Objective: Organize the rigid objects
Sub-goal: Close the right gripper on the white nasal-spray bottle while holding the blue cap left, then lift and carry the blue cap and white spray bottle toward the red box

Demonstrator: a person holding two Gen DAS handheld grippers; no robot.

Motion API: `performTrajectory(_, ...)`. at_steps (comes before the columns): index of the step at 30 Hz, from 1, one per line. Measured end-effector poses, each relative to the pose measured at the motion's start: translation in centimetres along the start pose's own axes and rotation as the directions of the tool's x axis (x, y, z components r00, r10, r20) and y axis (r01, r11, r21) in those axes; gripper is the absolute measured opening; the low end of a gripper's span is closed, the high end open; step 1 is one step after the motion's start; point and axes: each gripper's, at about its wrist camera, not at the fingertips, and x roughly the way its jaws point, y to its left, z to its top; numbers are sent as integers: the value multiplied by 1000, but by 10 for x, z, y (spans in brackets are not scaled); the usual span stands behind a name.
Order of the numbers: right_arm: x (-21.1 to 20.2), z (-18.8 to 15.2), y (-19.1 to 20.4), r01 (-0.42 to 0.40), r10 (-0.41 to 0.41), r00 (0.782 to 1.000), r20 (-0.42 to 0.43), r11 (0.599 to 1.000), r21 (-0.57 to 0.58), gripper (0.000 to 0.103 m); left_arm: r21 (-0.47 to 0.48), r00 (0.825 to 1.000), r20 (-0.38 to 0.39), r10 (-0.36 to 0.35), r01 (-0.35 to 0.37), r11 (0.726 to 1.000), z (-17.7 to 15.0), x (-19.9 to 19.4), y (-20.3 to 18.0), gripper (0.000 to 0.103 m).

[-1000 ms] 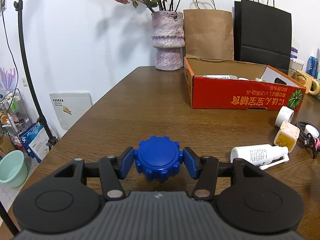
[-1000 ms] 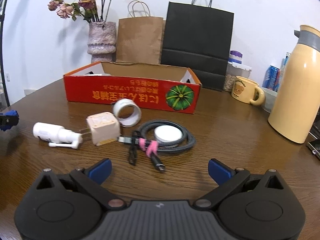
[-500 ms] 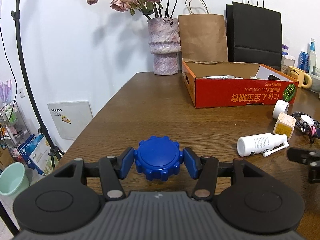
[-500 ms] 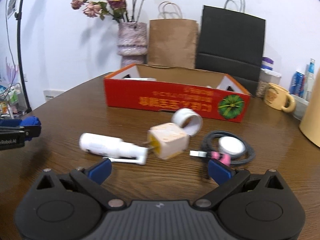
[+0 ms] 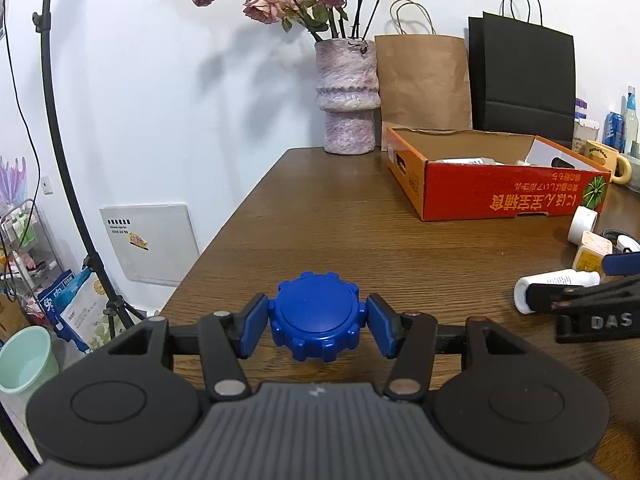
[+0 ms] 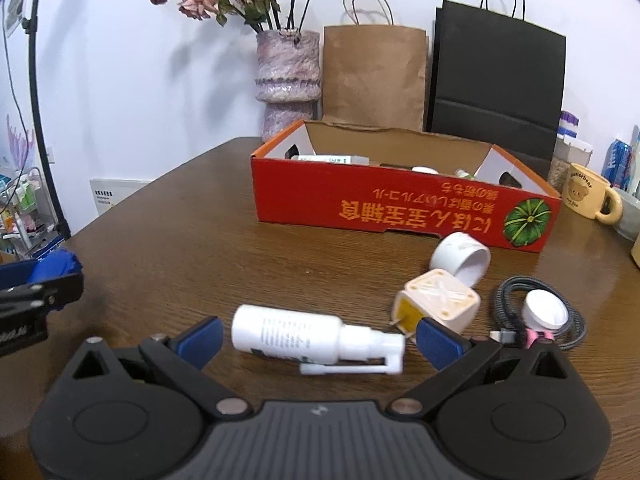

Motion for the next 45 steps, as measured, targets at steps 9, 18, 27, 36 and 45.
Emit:
performTrajectory(9,20,6,17,73,-73,997,-22,997,-18,103,-13,999,21,-39,39,999,-2,-4,4,55)
performTrajectory(18,19,3,8,90,-90,996,-28,996,-15,103,-18,998,38,-50,50,999,0,-5,4,55)
performTrajectory(27,36,5,-1,46,-44,997,-67,998,30,101,-20,998,33,-47,47,999,-1,-4,4,55)
performTrajectory(36,28,3,0,13,-13,999,-37,1000,21,98,-25,999,26,-25,26,999,-1,-2,3,55)
performTrajectory(45,9,7,-3,-21,21,1000,16,999,28,98,-30,1000,28,2,-1,1000,4,-6,-4,55)
